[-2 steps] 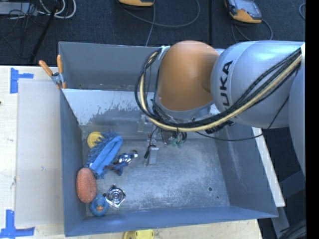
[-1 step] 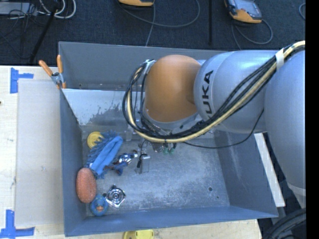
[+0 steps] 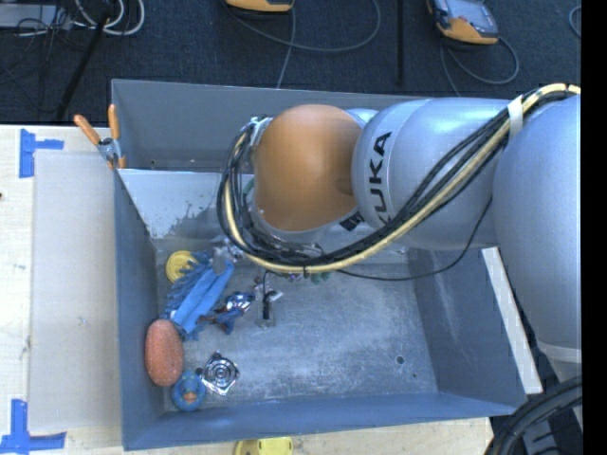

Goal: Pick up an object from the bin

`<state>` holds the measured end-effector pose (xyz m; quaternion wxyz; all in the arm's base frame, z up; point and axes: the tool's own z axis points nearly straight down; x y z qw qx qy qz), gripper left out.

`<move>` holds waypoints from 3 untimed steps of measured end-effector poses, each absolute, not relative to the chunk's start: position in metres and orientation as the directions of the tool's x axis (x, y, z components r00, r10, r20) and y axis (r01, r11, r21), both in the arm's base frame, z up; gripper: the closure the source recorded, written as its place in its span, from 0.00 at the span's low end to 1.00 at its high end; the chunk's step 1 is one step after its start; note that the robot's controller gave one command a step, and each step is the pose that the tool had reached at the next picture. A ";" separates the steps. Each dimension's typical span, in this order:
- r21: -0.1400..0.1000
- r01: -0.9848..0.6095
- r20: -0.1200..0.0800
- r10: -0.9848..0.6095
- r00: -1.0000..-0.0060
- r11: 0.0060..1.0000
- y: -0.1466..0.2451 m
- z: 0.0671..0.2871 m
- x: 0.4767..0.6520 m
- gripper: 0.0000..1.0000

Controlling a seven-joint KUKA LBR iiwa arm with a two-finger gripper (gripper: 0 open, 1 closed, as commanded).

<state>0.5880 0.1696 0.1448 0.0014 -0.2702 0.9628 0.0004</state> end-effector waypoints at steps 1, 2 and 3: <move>0.001 -0.593 -0.004 -0.593 -0.805 0.805 0.181 0.155 0.608 0.00; -0.002 -0.721 -0.003 -0.721 -0.693 0.693 0.189 0.098 0.617 0.00; -0.007 -0.915 -0.002 -0.915 -0.403 0.403 0.200 0.079 0.620 1.00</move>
Offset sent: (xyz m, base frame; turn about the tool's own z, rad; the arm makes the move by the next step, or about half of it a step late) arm 0.0316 0.0215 -0.0748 -0.3248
